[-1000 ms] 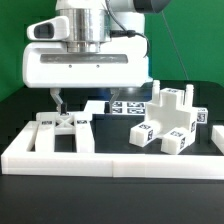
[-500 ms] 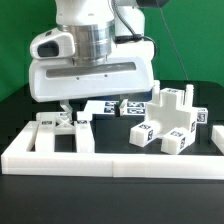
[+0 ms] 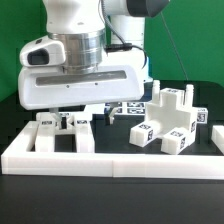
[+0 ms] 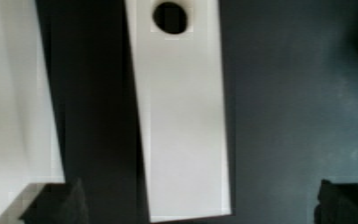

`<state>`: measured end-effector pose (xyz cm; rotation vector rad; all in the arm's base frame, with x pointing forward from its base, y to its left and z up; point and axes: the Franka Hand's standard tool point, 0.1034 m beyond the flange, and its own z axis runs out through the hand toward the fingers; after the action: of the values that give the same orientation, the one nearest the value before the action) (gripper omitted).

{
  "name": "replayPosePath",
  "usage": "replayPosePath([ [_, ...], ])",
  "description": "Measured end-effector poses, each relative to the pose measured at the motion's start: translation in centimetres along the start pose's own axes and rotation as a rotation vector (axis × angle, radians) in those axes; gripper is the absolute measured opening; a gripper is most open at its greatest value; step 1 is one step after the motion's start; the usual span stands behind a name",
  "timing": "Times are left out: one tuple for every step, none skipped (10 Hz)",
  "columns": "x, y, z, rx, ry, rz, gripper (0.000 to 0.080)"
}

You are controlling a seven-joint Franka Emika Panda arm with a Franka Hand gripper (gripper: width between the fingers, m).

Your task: Assemble chair

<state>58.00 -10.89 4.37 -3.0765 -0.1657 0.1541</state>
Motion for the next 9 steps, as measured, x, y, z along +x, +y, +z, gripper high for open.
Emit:
replayPosePath([
  [0.0,0.2,0.4,-0.020,0.033,-0.019,0.0649],
  [-0.3,0.4,0.9,-0.035,0.053,-0.030,0.0649],
  [-0.6,0.4,1.1,-0.033,0.048,-0.027,0.0649],
  [-0.5,0.4,1.0,-0.034,0.050,-0.028,0.0649],
  [-0.5,0.4,1.1,-0.033,0.049,-0.028,0.0649],
  [-0.5,0.3,1.0,-0.033,0.049,-0.029,0.0649],
  [-0.5,-0.1,0.9,-0.028,0.046,-0.045,0.0649],
  [-0.8,-0.3,1.3,-0.032,0.050,-0.080,0.0649],
  [-1.2,-0.3,1.8,-0.034,0.048,-0.081,0.0649],
])
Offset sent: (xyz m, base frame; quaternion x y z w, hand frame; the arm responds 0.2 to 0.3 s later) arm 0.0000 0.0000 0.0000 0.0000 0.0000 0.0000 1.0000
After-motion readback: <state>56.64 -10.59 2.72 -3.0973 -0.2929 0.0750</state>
